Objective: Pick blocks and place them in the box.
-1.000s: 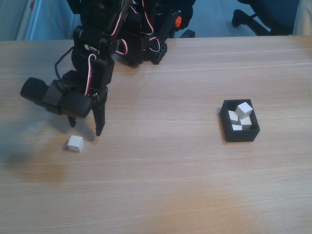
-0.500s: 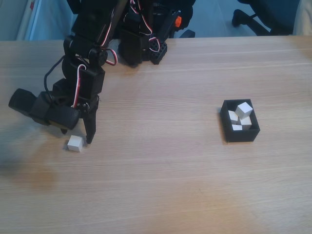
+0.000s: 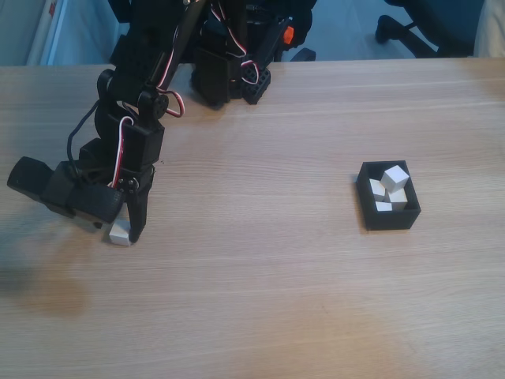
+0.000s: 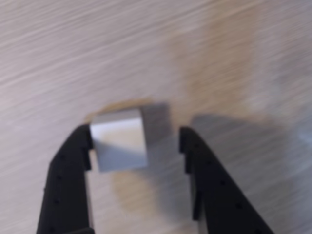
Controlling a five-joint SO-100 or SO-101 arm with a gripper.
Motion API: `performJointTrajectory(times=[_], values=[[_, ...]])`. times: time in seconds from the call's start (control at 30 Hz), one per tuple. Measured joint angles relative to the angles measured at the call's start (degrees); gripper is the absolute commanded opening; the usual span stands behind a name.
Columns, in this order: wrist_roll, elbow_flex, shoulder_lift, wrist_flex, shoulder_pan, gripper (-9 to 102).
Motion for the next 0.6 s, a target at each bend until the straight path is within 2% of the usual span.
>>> performJointTrajectory(times=[0.17,0.3,0.6], values=[[0.0,0.0,0.0,0.0,0.0,9],[0.0,-0.1,0.0,0.4,0.0,0],[-0.3,1.1,1.7,1.7,-1.3,0]])
